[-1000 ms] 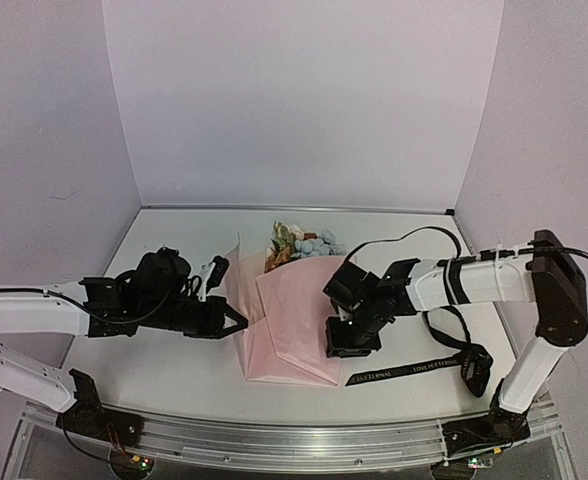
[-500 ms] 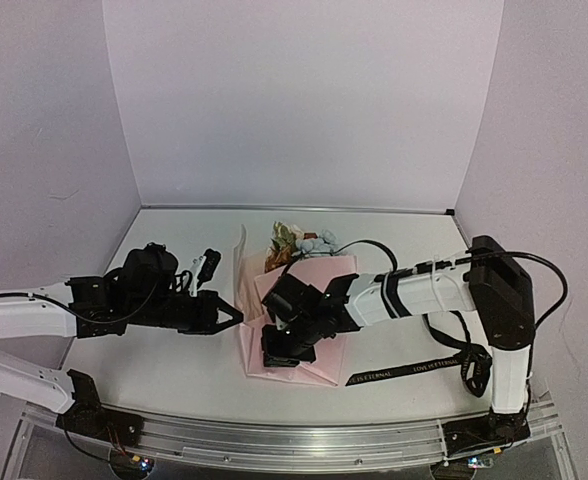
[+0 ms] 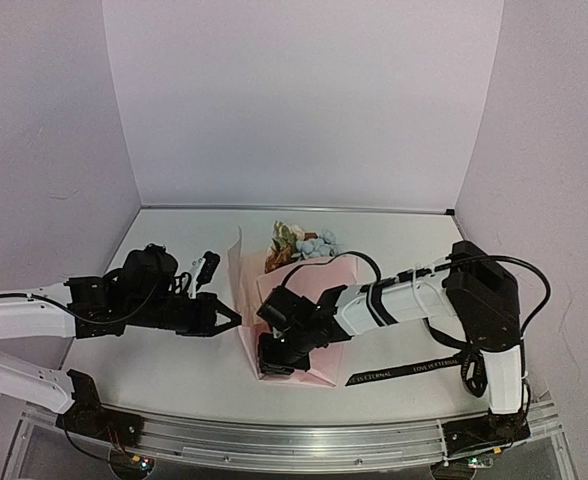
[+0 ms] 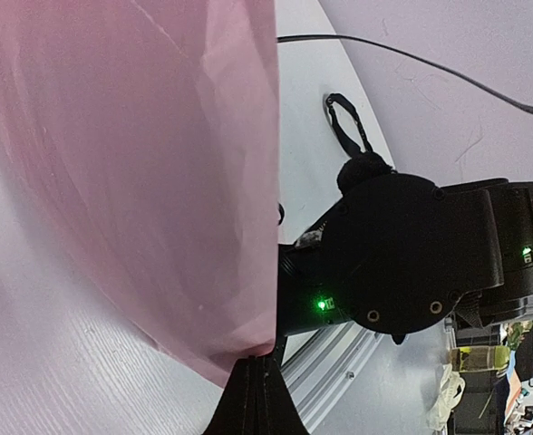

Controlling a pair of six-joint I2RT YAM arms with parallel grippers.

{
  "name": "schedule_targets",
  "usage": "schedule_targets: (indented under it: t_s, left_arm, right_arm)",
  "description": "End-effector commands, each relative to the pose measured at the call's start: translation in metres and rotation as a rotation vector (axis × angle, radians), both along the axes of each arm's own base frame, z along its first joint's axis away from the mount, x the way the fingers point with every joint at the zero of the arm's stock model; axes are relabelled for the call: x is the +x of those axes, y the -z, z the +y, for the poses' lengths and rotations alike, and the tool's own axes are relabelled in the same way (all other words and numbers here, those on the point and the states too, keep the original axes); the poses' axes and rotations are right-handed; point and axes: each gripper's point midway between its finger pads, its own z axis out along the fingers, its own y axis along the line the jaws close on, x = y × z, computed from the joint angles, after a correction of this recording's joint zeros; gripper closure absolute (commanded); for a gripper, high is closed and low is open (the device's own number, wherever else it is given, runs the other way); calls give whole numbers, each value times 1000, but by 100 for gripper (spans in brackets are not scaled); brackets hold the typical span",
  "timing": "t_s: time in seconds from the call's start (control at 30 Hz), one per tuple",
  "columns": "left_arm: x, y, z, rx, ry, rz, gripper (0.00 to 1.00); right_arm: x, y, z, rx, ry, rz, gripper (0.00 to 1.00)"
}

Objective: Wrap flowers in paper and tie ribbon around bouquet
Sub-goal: Fold the 2/3-folded wrapping paper at the center of the board.

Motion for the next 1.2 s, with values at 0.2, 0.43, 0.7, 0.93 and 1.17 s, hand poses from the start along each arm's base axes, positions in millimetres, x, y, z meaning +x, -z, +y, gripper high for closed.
schedule_targets:
  t_s: [0.2, 0.43, 0.7, 0.93, 1.17]
  left_arm:
    - [3, -25, -10, -63, 23, -55, 100]
    - [2, -29, -16, -61, 59, -72, 100]
    - [6, -31, -39, -55, 128, -89, 100]
    - [11, -27, -74, -46, 221, -84, 100]
    - [13, 7, -129, 9, 360, -27, 100]
  right_arm:
    - [3, -15, 7, 28, -3, -33, 100]
    - [-8, -58, -15, 3, -166, -96, 97]
    - [-9, -94, -72, -26, -198, -163, 90]
    - [13, -73, -159, -145, -32, -162, 81]
    - [18, -66, -200, -181, 50, -173, 70]
